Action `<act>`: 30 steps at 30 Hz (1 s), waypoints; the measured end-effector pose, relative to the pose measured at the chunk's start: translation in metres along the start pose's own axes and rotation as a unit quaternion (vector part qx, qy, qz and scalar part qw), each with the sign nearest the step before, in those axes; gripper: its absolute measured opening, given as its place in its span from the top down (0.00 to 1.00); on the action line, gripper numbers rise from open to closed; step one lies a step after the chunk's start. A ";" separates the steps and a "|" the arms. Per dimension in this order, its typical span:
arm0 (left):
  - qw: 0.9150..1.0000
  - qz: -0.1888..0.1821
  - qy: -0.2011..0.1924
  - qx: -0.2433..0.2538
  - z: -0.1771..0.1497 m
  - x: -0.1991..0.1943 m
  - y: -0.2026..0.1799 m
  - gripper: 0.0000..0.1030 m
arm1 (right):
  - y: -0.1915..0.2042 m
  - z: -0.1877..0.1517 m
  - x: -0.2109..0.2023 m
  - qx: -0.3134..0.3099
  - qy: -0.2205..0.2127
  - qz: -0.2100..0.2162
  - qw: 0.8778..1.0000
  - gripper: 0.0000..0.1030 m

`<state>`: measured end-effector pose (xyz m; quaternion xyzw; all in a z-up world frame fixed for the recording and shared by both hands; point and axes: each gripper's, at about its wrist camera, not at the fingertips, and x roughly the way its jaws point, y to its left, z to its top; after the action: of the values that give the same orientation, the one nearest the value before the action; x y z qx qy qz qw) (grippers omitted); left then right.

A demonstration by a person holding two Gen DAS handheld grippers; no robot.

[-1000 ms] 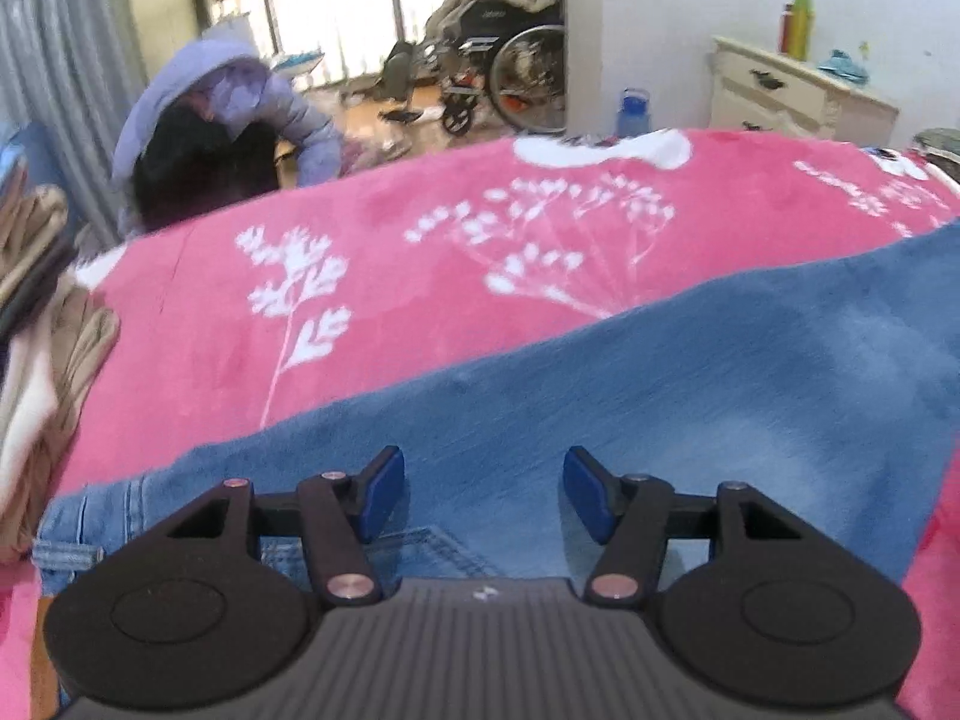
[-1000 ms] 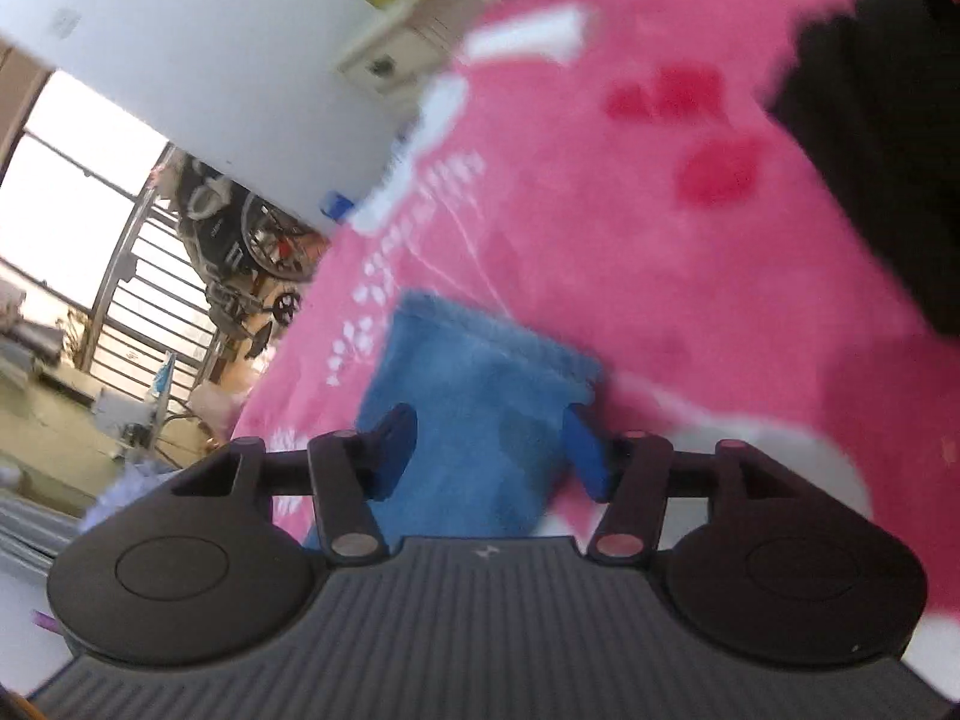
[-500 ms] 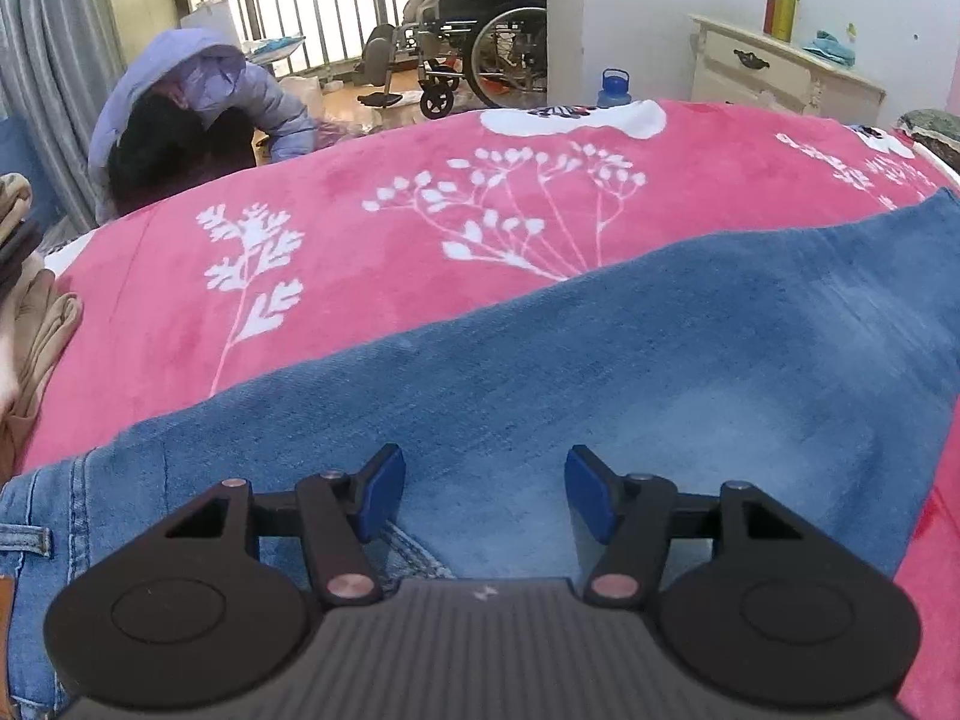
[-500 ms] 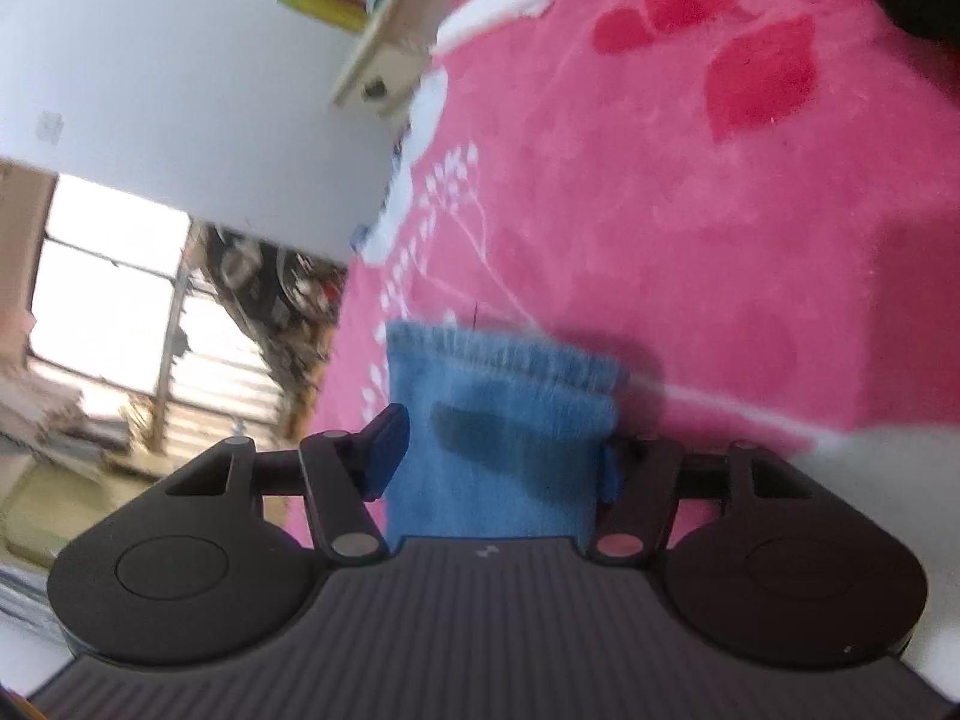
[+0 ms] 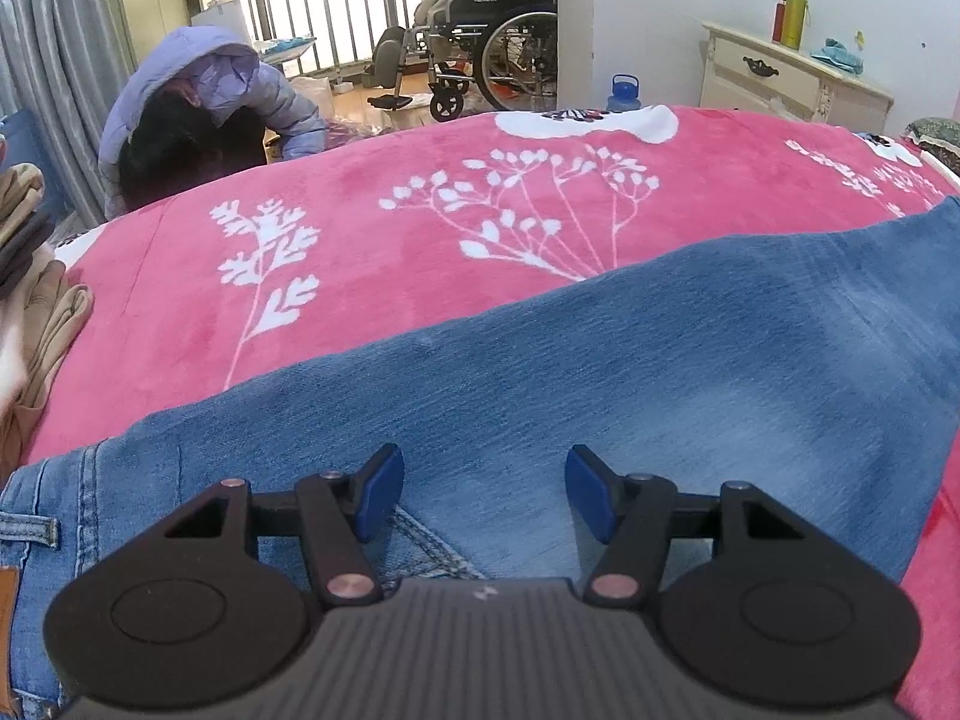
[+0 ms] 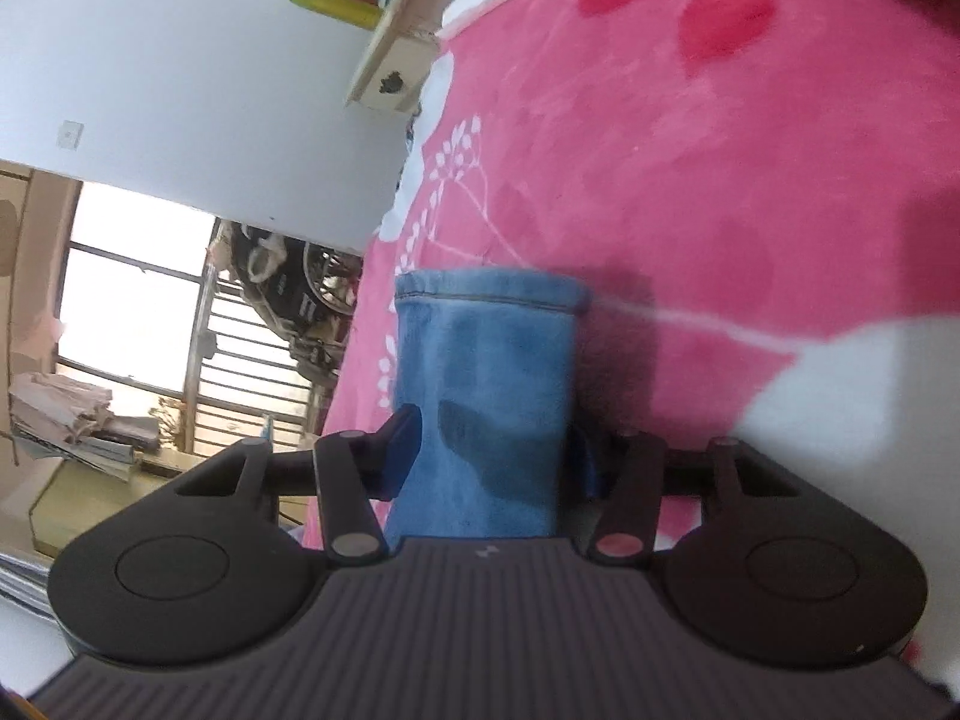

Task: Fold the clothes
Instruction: 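Lift the jeans leg hem with the right gripper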

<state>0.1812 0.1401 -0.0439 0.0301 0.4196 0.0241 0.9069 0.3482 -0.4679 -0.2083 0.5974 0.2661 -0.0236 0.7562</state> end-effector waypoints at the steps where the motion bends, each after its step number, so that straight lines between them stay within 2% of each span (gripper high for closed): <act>1: 1.000 0.000 -0.001 -0.001 0.000 0.000 0.000 0.39 | 0.003 0.000 0.002 -0.002 0.000 -0.003 1.000 0.51; 2: 1.000 0.000 -0.001 -0.001 0.000 0.000 -0.001 0.40 | 0.005 0.000 0.005 -0.004 0.000 -0.005 1.000 0.51; 4: 1.000 0.002 -0.002 -0.003 0.000 -0.002 -0.002 0.40 | 0.012 -0.002 0.009 -0.009 0.002 -0.008 1.000 0.67; 5: 1.000 0.004 -0.002 -0.003 0.000 -0.003 -0.002 0.40 | 0.016 -0.004 0.011 -0.014 0.005 -0.008 1.000 0.79; 6: 1.000 0.006 -0.002 -0.003 -0.001 -0.005 -0.002 0.40 | 0.020 -0.007 0.011 -0.019 0.006 -0.006 1.000 0.83; 11: 1.000 0.011 -0.002 -0.008 -0.005 -0.010 -0.002 0.40 | 0.052 -0.028 0.001 -0.053 0.019 0.023 0.998 0.85; 16: 1.000 0.015 -0.010 -0.009 -0.008 -0.011 -0.005 0.39 | 0.109 -0.063 -0.007 -0.131 0.070 0.054 0.987 0.85; 23: 1.000 0.012 -0.020 -0.016 -0.010 -0.011 -0.001 0.39 | 0.173 -0.163 0.005 -0.255 0.169 0.076 0.949 0.86; 27: 0.999 0.009 -0.020 -0.023 -0.008 -0.013 0.002 0.40 | 0.193 -0.225 0.016 -0.305 0.227 0.080 0.921 0.86; 30: 0.999 0.006 -0.024 -0.027 -0.007 -0.019 0.004 0.40 | 0.213 -0.266 0.017 -0.355 0.256 0.083 0.896 0.86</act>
<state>0.1636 0.1428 -0.0343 0.0083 0.3970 0.0398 0.9169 0.3386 -0.1589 -0.0644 0.2948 0.3907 0.2886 0.8229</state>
